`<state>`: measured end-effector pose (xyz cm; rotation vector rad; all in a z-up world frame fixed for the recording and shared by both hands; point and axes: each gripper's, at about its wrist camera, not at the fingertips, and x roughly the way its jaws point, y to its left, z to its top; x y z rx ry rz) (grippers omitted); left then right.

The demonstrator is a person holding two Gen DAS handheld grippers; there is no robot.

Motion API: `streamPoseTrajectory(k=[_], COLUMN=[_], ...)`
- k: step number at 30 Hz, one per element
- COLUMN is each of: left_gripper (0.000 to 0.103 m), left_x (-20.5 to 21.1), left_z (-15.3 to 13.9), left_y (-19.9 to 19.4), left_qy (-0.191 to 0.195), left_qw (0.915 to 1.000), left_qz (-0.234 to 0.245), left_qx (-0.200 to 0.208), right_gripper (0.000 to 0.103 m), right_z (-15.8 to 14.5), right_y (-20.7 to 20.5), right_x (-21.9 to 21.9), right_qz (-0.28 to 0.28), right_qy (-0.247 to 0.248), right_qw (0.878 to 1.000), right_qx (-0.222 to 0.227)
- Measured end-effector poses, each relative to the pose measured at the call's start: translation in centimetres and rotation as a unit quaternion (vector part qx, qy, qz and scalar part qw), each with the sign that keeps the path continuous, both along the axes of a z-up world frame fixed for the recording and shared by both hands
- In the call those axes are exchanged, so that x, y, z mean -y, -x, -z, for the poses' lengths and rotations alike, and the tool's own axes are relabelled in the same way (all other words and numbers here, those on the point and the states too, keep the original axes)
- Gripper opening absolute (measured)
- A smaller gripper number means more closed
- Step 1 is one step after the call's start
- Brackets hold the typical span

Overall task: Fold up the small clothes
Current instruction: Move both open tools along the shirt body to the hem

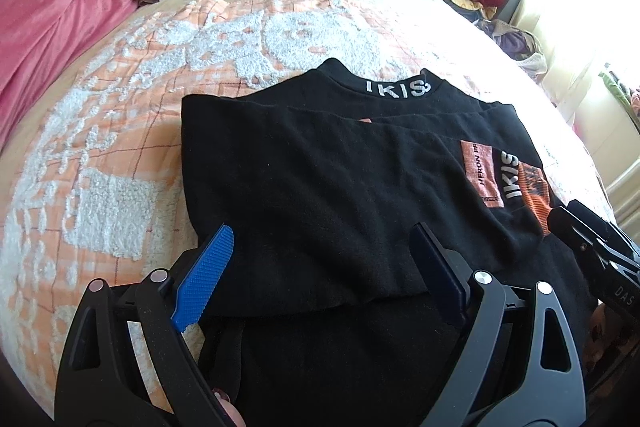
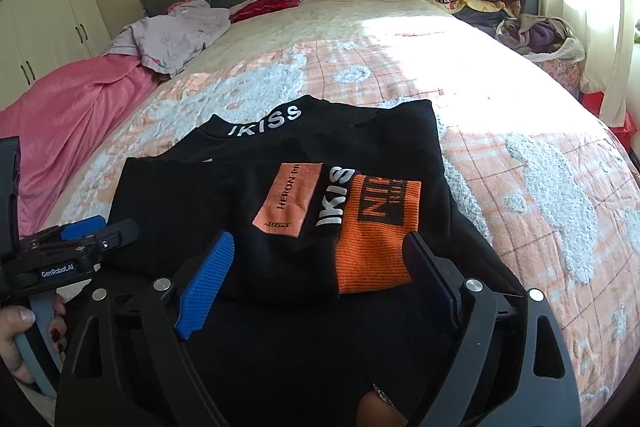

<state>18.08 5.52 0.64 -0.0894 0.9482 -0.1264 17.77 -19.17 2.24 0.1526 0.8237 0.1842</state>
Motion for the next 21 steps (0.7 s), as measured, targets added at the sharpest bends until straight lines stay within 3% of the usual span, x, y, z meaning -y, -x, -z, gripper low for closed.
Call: streamPoseTrajectory(k=[4, 5, 15, 17, 21], left_gripper=[0.085, 0.094, 0.094, 0.094, 0.094], left_x=[-0.2, -0.2, -0.9, -1.1, -1.7], left_z=[-0.7, -0.9, -2.0, -2.1, -1.8], left_y=[0.5, 0.6, 2.1, 2.5, 3.5], left_qy=[0.001, 0.0, -0.008, -0.013, -0.019], left_qw=[0.9999, 0.9999, 0.9992, 0.999, 0.9987], left_qz=[-0.003, -0.004, -0.014, -0.017, -0.025], left_qx=[0.011, 0.013, 0.035, 0.039, 0.041], right_gripper=[0.085, 0.085, 0.086, 0.098, 0.098], right_z=[-0.4, -0.5, -1.6, -1.8, -2.1], right_y=[0.1, 0.2, 1.3, 1.6, 2.2], right_x=[0.1, 0.1, 0.4, 0.5, 0.9], right_qz=[0.004, 0.004, 0.005, 0.01, 0.012], right_qy=[0.001, 0.001, 0.002, 0.005, 0.005], right_qw=[1.0, 1.0, 1.0, 1.0, 1.0], right_qx=[0.004, 0.005, 0.013, 0.016, 0.021])
